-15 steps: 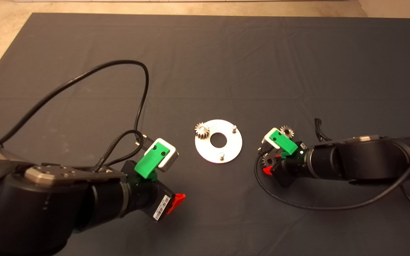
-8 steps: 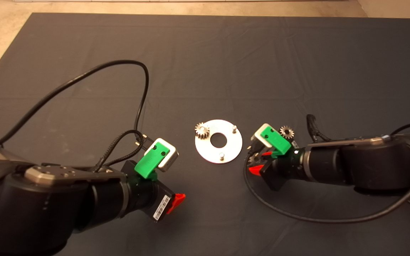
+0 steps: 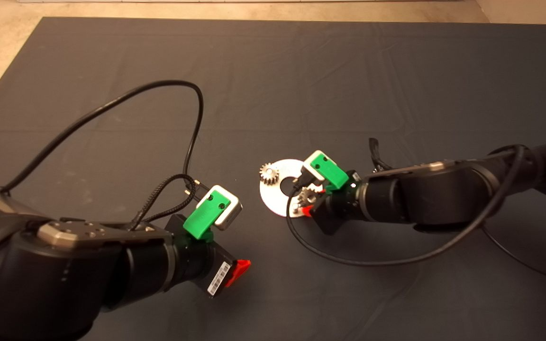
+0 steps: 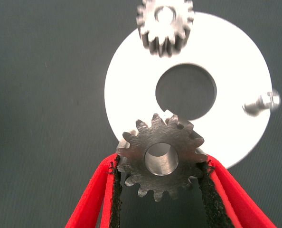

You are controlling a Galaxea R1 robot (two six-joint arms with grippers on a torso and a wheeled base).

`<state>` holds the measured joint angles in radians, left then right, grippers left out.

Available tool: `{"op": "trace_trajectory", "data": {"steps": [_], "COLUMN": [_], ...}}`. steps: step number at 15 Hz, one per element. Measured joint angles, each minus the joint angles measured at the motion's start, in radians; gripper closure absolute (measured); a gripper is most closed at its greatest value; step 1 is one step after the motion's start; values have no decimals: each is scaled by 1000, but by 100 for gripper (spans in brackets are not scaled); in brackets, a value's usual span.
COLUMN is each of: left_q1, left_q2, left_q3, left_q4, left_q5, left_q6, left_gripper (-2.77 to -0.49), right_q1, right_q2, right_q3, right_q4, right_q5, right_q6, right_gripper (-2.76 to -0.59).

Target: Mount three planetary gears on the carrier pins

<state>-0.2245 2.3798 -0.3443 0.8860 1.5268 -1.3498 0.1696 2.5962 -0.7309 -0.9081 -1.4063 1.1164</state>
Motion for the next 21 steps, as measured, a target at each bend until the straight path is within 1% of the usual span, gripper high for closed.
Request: {"op": "trace_trajectory", "data": {"steps": [1,2,3,4,5,6,7,8,9,10,12,13,14,15,16,17,18,19,20,21], "left_q1": [0,0,0,0,0,0,0,0,0,0,0,0,0,0,0,0,0,0,0,0], "left_q2": [0,2,2,2,2,2,2,2,2,2,2,2,2,2,2,2,2,1,0,-1], "left_q3": [0,0,0,0,0,0,0,0,0,0,0,0,0,0,0,0,0,0,0,0], "left_q4": [0,0,0,0,0,0,0,0,0,0,0,0,0,0,0,0,0,0,0,0], "left_q5": [-1,0,0,-1,0,0,-1,-1,0,-1,0,-1,0,-1,-1,0,-1,-1,0,0], "left_q6": [0,0,0,0,0,0,0,0,0,0,0,0,0,0,0,0,0,0,0,0], "left_gripper": [-222,-222,-222,-222,-222,-222,-222,-222,-222,-222,-222,-222,-222,-222,-222,-222,-222,-222,-222,-222], "right_q1": [9,17,29,47,67,86,106,119,130,141,156,158,158,158,158,158,157,154,145,133], "right_q2": [32,44,52,58,59,58,58,58,58,58,60,64,71,77,77,77,77,78,85,97], "right_q3": [-52,-76,-93,-100,-100,-100,-100,-100,-100,-100,-100,-100,-100,-97,-96,-96,-96,-96,-96,-96], "right_q4": [0,1,4,7,20,39,64,92,131,184,259,288,309,326,330,330,330,330,329,330], "right_q5": [35,53,68,80,88,89,89,89,90,90,89,85,82,80,76,58,30,12,-1,-19], "right_q6": [0,0,0,0,0,0,0,0,-1,-1,-4,-5,-9,-13,-24,-46,-63,-70,-75,-94], "right_gripper": [-97,-97,-97,-97,-97,-97,-97,-96,-96,-96,-96,-96,-96,-96,-96,-96,-96,-96,-96,-96]}}
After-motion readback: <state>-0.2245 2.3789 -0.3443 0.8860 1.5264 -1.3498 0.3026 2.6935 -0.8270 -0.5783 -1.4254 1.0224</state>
